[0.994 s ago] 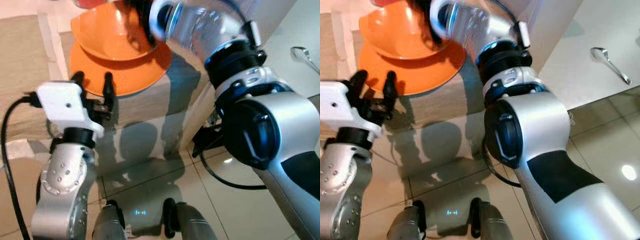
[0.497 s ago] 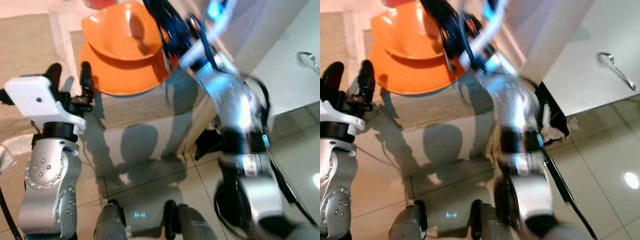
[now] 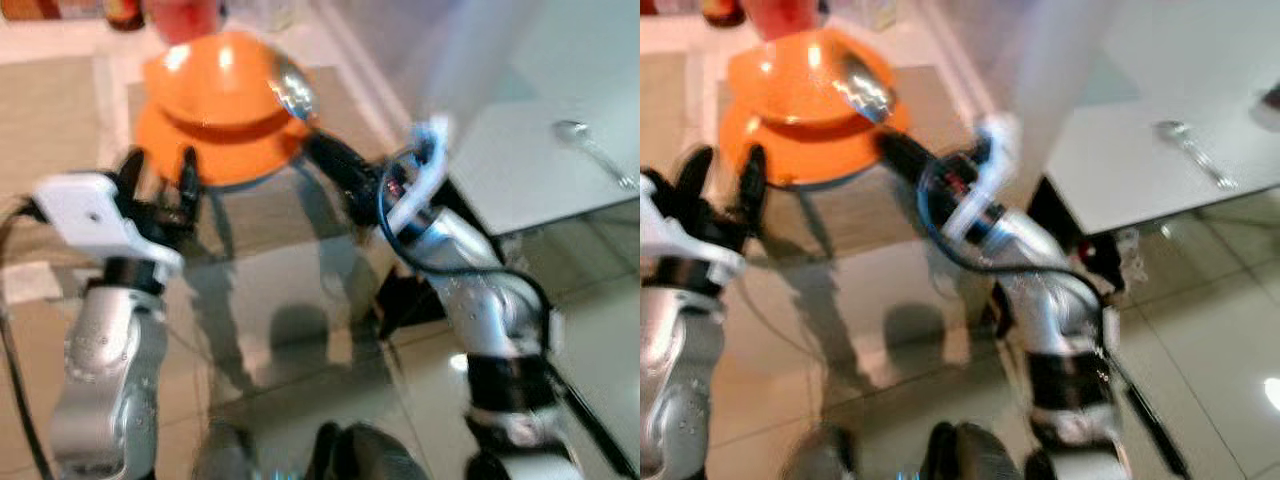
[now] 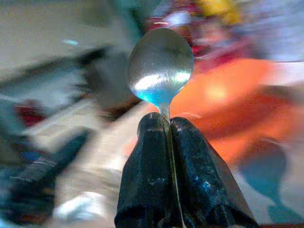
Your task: Setting the table
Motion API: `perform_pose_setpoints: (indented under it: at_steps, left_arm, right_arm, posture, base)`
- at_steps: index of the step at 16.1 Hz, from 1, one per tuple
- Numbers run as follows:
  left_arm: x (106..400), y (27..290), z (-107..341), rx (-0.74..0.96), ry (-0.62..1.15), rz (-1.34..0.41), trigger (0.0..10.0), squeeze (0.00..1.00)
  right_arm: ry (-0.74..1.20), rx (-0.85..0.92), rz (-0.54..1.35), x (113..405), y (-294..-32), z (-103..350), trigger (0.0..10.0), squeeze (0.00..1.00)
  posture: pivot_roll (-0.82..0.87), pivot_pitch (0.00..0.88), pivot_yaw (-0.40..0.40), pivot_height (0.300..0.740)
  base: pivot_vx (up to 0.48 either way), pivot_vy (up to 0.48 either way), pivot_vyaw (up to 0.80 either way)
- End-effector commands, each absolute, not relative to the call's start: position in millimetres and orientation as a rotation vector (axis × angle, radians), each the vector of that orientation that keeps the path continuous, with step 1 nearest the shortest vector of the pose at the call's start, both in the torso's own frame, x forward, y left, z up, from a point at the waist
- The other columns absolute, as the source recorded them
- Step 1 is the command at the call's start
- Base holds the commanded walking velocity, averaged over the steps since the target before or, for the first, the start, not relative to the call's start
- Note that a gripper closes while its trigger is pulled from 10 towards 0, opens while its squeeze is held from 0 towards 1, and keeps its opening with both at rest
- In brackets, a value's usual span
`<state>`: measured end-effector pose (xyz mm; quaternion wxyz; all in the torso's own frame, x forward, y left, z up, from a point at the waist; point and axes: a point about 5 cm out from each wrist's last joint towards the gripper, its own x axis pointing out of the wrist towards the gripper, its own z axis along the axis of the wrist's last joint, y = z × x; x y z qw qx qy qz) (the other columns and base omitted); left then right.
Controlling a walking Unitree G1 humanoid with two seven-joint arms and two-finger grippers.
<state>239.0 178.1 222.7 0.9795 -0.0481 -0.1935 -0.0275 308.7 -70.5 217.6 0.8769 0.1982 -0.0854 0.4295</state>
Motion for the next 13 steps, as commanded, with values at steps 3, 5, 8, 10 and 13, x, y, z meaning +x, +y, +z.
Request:
perform_pose_setpoints:
  at_steps: [3, 5, 8, 10, 13]
  left_arm:
    - [232.9, 179.0, 200.0, -0.121, -0.328, -0.069, 10.0, 0.00]
    - [233.1, 178.5, 196.7, -0.133, -0.324, -0.070, 10.0, 0.00]
    - [238.0, 171.2, 172.4, -0.145, -0.260, -0.096, 10.0, 0.00]
    - [237.9, 165.5, 159.5, -0.160, -0.222, -0.110, 10.0, 0.00]
    - [237.3, 162.1, 148.9, -0.167, -0.199, -0.110, 10.0, 0.00]
  right_arm:
    - [-0.216, 0.228, 0.734, 303.7, -70.0, 207.7, 10.0, 0.00]
    - [-0.215, 0.211, 0.726, 302.9, -70.1, 205.2, 10.0, 0.00]
    - [-0.195, 0.183, 0.701, 306.5, -73.2, 192.9, 10.0, 0.00]
    - [-0.181, 0.174, 0.708, 306.8, -72.9, 186.4, 10.0, 0.00]
    - [-0.163, 0.162, 0.718, 305.0, -69.4, 178.4, 10.0, 0.00]
  posture:
    - [-0.03, 0.109, -0.034, 0.740]
    - [-0.03, 0.098, -0.030, 0.740]
    - [-0.04, 0.073, -0.027, 0.740]
    - [-0.05, 0.062, -0.031, 0.740]
    - [-0.05, 0.051, -0.038, 0.740]
  base:
    - [0.000, -0.458, 0.00]
    - [0.000, -0.458, 0.00]
    - [0.000, -0.458, 0.00]
    - [0.000, -0.458, 0.00]
    - [0.000, -0.458, 0.00]
